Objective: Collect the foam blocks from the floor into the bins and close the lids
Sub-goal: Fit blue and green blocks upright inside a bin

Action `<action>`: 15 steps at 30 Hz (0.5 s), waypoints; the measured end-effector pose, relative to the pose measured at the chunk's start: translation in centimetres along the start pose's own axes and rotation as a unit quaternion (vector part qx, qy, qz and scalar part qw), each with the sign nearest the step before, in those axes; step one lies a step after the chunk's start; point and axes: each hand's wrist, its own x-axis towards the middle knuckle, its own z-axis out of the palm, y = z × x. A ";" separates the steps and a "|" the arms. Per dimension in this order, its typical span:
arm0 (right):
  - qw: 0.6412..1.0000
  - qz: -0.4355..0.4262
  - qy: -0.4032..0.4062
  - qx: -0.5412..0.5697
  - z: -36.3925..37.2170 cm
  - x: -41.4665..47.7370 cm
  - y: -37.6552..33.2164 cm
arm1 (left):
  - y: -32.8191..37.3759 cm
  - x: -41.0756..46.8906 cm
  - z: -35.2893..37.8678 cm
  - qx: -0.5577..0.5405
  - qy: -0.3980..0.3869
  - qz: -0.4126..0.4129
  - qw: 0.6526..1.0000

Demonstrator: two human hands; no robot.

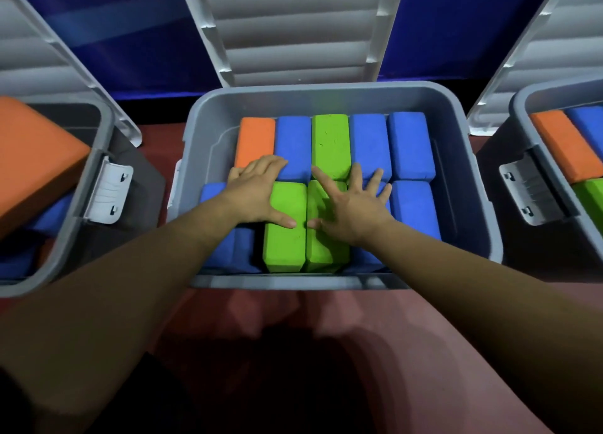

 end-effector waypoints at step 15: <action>0.998 -0.006 -0.061 -0.030 0.0 0.9 -0.6 | -6.1 -2.3 -2.2 -0.069 -0.148 -0.009 0.987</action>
